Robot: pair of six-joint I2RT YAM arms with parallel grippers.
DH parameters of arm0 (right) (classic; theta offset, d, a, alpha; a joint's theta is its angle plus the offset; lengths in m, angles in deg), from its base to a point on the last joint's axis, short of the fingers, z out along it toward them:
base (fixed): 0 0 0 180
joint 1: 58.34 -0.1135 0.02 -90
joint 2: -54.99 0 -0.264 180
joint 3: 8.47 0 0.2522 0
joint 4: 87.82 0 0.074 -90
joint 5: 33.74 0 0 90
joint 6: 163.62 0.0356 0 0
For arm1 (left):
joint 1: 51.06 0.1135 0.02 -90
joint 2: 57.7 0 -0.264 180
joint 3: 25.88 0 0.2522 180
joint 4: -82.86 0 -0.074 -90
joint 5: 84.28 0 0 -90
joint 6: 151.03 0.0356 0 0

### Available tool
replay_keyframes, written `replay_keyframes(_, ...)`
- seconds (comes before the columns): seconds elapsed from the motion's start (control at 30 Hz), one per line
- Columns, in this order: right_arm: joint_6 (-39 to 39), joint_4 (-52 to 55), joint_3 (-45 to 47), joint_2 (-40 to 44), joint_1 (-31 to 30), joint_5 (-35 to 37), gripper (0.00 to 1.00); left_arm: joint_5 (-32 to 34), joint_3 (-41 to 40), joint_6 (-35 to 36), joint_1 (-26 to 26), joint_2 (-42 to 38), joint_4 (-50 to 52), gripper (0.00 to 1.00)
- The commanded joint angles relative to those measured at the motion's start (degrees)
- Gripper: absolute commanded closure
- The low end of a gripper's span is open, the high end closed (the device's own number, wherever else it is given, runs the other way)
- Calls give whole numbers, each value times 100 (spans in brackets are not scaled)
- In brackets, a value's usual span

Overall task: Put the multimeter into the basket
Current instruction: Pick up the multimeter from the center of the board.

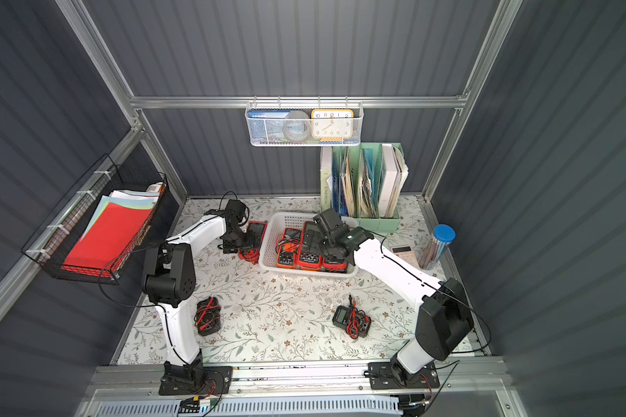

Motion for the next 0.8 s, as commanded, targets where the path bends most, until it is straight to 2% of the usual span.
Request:
replay_keyframes(0.0, 5, 36, -88, 21, -9, -23, 1, 690, -158, -205, 316, 62, 216, 1)
replay_keyframes(0.43, 22, 51, -79, 35, -4, -18, 1, 185, -60, 482, 434, 276, 23, 1)
replay_keyframes(0.67, 44, 37, -96, 84, -9, -119, 2, 57, -199, 274, 419, 435, -195, 1)
replay_keyframes(0.77, 53, 42, -79, 137, -9, -127, 3, 73, -228, 206, 416, 465, -248, 9)
